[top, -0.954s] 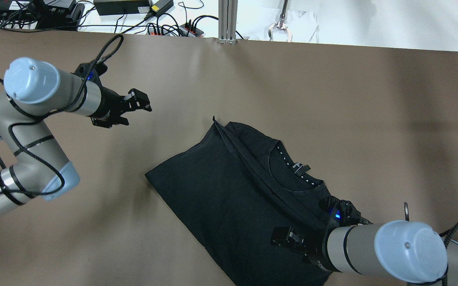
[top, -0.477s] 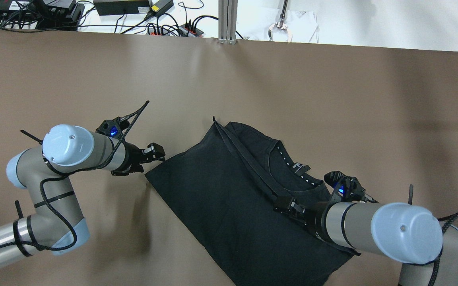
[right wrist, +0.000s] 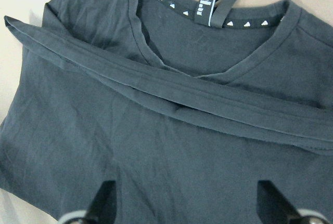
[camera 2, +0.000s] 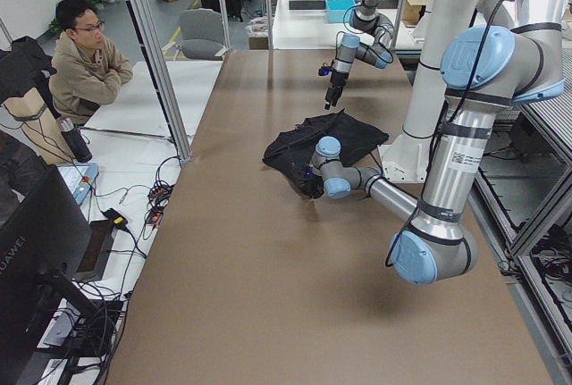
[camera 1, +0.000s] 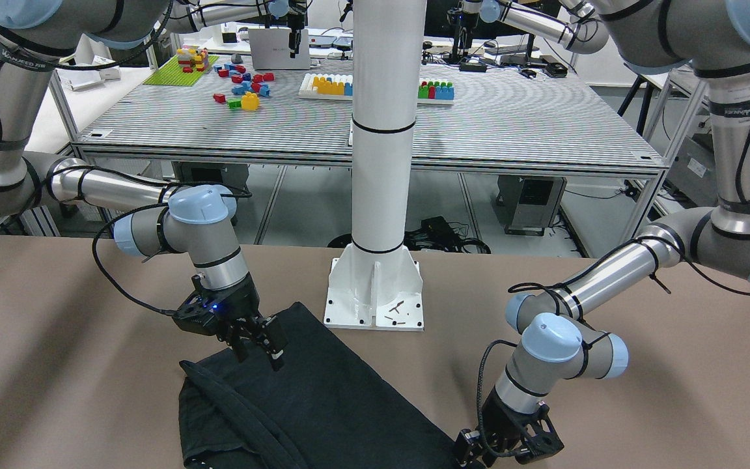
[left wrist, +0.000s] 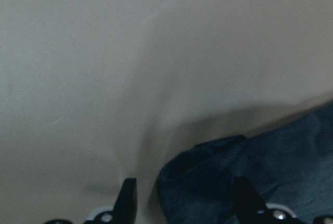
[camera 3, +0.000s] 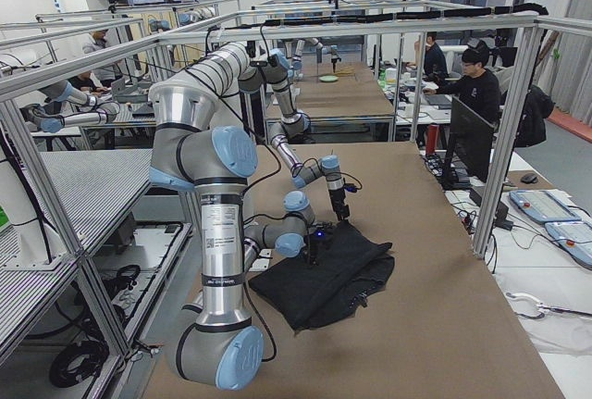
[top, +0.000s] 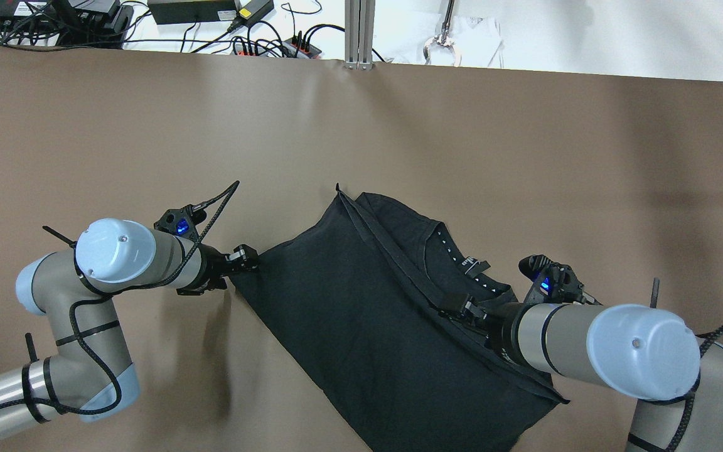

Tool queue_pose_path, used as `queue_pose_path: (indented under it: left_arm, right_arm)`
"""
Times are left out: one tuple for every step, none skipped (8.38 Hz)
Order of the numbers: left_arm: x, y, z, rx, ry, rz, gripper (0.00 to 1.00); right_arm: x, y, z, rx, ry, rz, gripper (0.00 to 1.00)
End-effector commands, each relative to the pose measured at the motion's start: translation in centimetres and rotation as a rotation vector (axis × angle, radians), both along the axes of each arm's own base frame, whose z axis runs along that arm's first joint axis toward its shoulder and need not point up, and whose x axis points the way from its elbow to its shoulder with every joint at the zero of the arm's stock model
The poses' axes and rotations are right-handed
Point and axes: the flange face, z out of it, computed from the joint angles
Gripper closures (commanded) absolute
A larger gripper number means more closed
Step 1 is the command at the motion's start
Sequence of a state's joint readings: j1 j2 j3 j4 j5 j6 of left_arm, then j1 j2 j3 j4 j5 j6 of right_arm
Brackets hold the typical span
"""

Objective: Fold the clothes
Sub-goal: 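Bring the left gripper to the shirt's far corner while the right gripper holds, then fold the shirt side over with the left gripper toward the right gripper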

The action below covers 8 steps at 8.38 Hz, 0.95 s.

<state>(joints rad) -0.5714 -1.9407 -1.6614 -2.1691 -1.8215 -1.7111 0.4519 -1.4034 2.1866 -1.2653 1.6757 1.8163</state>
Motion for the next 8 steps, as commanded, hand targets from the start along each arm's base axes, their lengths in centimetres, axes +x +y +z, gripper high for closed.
queue_pose_path:
  left_arm:
    - [0.5, 0.7, 0.3, -0.008, -0.003, 0.004, 0.71]
    - [0.6, 0.7, 0.0, -0.005, 0.002, 0.004, 1.0]
    - [0.0, 0.0, -0.4, 0.006, 0.006, 0.007, 1.0]
    - [-1.9, -2.1, -0.7, 0.029, 0.003, -0.01, 1.0]
    - [-3.6, -4.6, -2.3, 0.083, 0.002, -0.029, 1.0]
    - [-5.0, -7.7, -3.3, 0.1, 0.002, -0.05, 1.0]
    - [-5.4, -11.9, -4.2, 0.103, -0.006, -0.052, 1.0]
    - [-5.4, -17.3, -5.7, 0.115, -0.034, -0.08, 1.0]
  right_arm:
    - [0.1, -0.3, 0.1, -0.009, 0.003, 0.009, 0.05]
    - [-0.1, -0.3, 0.2, -0.011, 0.005, 0.01, 0.05]
    - [-0.1, -0.4, 0.2, -0.014, 0.004, 0.013, 0.05]
    - [-0.1, -0.4, 0.3, -0.014, 0.006, 0.013, 0.05]
    - [-0.1, -0.4, 0.2, -0.014, 0.004, 0.013, 0.05]
    - [-0.1, -0.4, 0.2, -0.015, 0.004, 0.014, 0.05]
    - [-0.1, -0.4, 0.2, -0.015, 0.004, 0.014, 0.05]
    - [-0.1, -0.4, 0.3, -0.016, 0.005, 0.014, 0.05]
